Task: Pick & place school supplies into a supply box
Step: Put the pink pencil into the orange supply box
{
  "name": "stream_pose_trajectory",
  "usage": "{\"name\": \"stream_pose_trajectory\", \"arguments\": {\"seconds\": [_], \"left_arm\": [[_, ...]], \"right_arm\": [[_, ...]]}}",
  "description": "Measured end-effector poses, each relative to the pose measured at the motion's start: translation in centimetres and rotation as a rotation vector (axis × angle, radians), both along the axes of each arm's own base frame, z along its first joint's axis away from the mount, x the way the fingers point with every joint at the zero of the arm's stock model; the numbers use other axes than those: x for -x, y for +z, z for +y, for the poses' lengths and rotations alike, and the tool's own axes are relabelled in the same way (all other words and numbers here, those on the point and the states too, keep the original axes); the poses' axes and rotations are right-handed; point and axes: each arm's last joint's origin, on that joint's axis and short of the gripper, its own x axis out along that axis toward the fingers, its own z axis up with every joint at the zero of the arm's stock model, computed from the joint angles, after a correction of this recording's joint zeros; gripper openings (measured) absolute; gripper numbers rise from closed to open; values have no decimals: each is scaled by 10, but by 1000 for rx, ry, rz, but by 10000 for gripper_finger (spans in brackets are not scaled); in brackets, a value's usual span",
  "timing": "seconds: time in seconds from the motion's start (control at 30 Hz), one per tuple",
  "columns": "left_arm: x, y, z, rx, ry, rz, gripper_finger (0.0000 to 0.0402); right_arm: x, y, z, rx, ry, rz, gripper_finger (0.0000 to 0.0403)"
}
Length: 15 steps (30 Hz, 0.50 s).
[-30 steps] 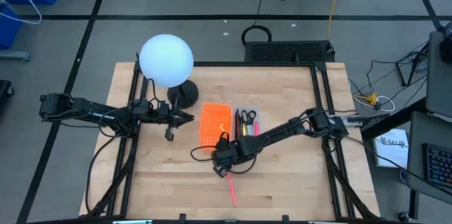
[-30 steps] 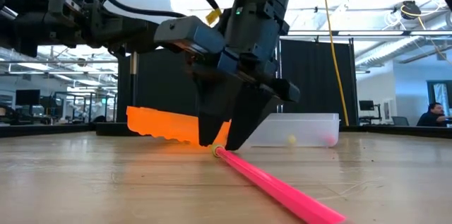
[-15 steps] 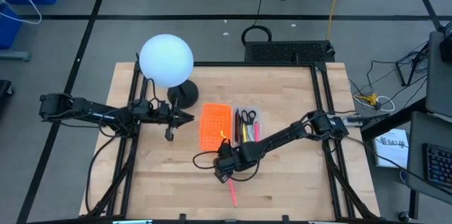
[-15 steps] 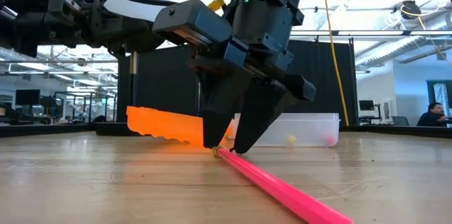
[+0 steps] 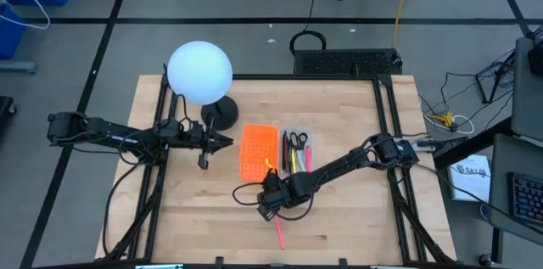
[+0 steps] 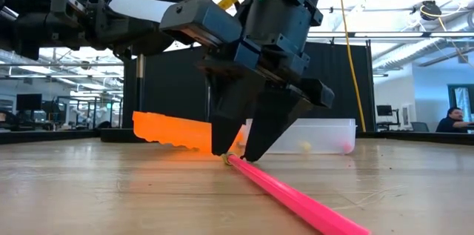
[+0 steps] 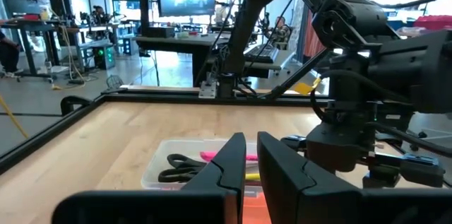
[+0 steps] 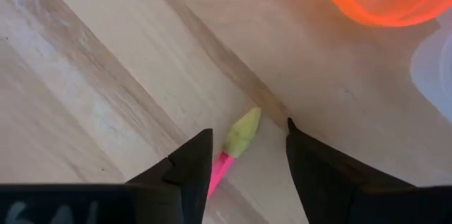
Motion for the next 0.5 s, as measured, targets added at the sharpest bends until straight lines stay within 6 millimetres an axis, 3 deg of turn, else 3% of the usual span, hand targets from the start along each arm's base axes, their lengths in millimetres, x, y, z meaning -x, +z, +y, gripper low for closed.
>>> {"name": "stream_pose_trajectory", "arguments": {"seconds": [0.13, 0.5], "left_arm": [[0, 0, 0, 0, 0, 0, 47], [0, 0, 0, -19, 2, -1, 47]], "right_arm": [[0, -5, 1, 27, 25, 10, 150], [3, -15, 0, 52, 111, 76, 16]]}}
